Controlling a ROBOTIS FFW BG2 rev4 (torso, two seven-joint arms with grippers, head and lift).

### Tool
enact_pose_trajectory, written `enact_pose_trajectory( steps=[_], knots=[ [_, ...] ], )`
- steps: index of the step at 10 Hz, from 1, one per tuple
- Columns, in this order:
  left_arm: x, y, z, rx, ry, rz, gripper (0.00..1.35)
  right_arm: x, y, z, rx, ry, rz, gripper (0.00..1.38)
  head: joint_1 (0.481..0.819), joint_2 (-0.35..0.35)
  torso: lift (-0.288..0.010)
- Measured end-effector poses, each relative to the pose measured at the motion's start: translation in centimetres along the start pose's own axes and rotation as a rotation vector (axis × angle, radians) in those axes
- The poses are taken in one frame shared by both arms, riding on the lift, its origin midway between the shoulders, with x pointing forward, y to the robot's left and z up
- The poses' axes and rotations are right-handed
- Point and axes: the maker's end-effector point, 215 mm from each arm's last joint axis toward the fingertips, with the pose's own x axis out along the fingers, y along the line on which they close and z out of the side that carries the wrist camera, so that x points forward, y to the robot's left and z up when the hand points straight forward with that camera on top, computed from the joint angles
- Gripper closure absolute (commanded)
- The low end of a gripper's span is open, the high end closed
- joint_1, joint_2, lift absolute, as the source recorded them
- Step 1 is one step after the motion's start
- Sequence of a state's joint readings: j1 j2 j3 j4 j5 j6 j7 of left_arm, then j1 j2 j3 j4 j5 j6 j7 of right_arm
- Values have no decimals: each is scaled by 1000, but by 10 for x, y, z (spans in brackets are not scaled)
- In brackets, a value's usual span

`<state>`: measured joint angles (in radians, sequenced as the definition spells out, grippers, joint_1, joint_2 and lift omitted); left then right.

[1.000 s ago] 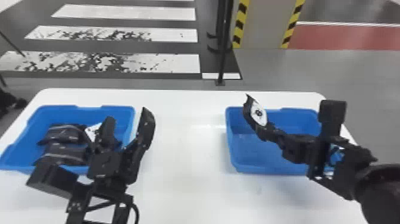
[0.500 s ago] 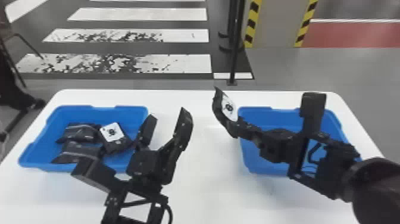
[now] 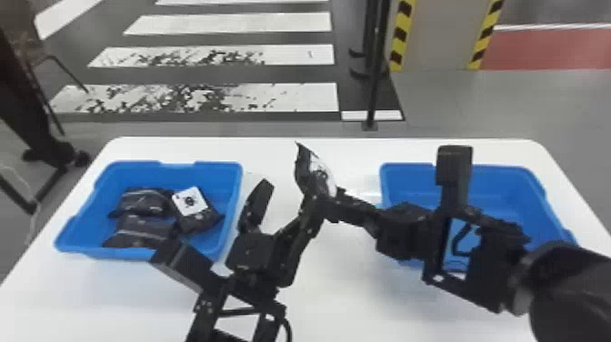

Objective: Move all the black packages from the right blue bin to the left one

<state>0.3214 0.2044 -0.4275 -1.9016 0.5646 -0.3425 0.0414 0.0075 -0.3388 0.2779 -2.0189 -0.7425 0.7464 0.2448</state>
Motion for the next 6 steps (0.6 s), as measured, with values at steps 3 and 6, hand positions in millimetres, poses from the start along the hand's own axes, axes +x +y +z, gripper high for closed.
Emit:
enact_pose_trajectory(
  steps=[3,6],
  knots=[
    [-2,12,0,30,-1,20,217,6,36,-7,4,13,79,1170,695,138,-174],
    [-5,21,5,51,-22,37,1219,7,46,-10,13,19,104,1170,695,160,-174]
  ],
)
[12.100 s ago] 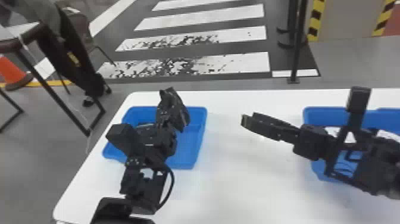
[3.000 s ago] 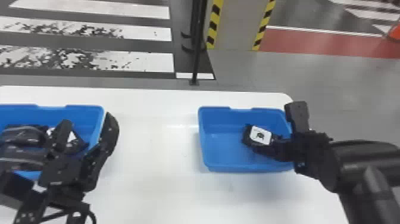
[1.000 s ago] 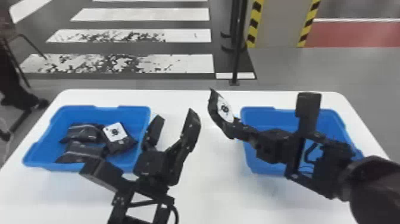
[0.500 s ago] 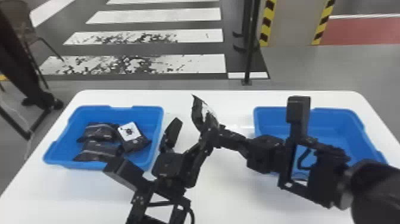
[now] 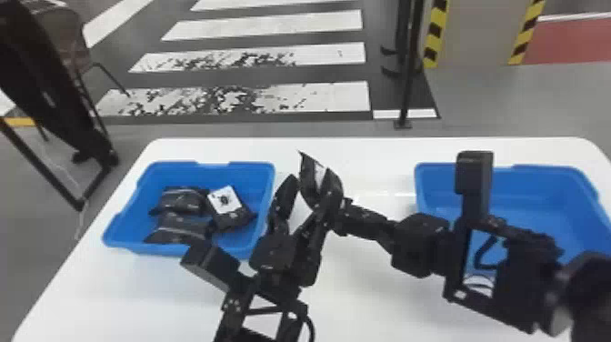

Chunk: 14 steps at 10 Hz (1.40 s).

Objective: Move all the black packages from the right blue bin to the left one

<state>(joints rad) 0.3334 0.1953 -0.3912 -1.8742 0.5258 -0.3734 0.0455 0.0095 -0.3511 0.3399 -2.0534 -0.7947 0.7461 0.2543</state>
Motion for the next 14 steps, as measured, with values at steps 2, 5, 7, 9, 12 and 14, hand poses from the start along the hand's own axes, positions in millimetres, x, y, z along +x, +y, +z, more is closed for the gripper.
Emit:
enact_pose_trajectory(
  steps=[2,5,7,9,12,14],
  knots=[
    [0,3,-3,7,10,7,1213,0,2,4,-1,-13,7,1170,695,165,-174],
    [0,2,-2,18,6,1,1213,2,3,12,-9,-34,12,1170,695,163,-174],
    [0,11,8,40,-21,15,1213,6,5,13,7,-40,32,1046,695,183,-174],
    [2,31,19,86,-47,49,1213,9,-2,10,40,-42,51,1029,695,202,-174],
    [11,125,46,331,-95,211,1213,9,-12,5,90,-60,65,85,695,272,-174],
    [5,218,71,623,-94,374,849,7,-15,11,71,-75,60,140,695,350,-174]
  ],
)
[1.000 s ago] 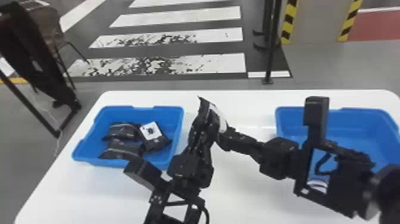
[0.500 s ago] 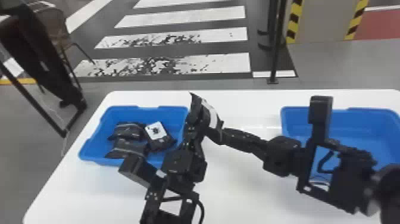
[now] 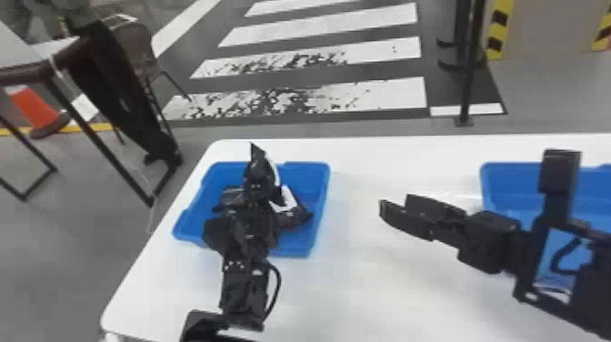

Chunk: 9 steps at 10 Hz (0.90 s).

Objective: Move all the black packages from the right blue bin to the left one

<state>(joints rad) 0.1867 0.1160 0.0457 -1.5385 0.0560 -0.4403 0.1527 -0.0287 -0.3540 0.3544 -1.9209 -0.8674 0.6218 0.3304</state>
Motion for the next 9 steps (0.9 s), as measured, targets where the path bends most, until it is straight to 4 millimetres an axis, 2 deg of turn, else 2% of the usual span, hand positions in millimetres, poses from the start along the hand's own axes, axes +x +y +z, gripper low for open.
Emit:
enact_pose_trajectory(
  steps=[1,2,3,4,6,7,8,9],
  knots=[
    [2,22,-3,39,2,37,275,-4,-3,10,-28,-24,-9,139,695,350,-174],
    [-1,25,-2,-14,-6,44,25,-10,-11,18,-54,-49,-28,139,695,350,-174],
    [-6,14,10,-98,-49,32,124,-20,-20,29,-104,-76,-62,140,695,350,-174],
    [-12,-4,33,-173,-108,10,182,-33,-31,46,-177,-116,-107,140,695,329,-174],
    [-29,-51,74,-250,-164,-83,177,-63,-51,86,-336,-216,-218,140,683,215,-174],
    [-38,-74,88,-246,-139,-144,130,-83,-63,105,-416,-256,-287,140,677,186,-174],
    [-48,-92,93,-220,-92,-196,90,-100,-74,114,-452,-281,-353,140,670,129,-174],
    [-57,-106,89,-212,-41,-234,90,-118,-79,115,-464,-300,-428,140,678,86,-174]
  ],
)
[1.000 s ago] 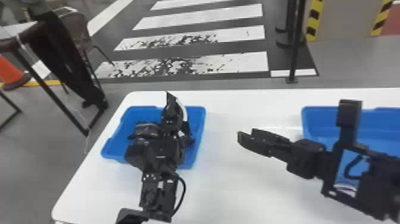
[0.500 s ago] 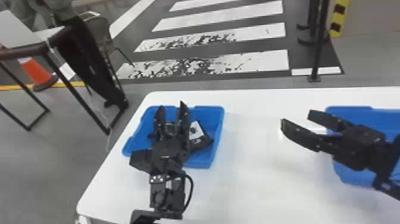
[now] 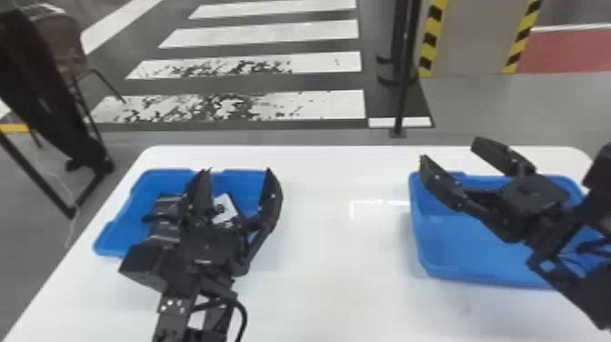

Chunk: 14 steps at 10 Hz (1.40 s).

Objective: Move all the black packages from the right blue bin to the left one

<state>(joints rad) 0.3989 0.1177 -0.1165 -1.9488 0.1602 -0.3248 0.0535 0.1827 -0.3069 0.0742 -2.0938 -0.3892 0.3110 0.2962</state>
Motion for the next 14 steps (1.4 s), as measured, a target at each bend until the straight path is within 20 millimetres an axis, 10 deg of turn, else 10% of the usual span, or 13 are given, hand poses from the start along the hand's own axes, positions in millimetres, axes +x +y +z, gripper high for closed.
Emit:
enact_pose_trajectory(
  steps=[4,14],
  knots=[
    [-15,-15,-25,18,185,-43,90,-62,-14,-25,20,49,-165,137,695,1,-174],
    [-31,-2,-15,4,139,-10,90,-72,-6,-37,36,78,-165,140,695,26,-174]
  ],
)
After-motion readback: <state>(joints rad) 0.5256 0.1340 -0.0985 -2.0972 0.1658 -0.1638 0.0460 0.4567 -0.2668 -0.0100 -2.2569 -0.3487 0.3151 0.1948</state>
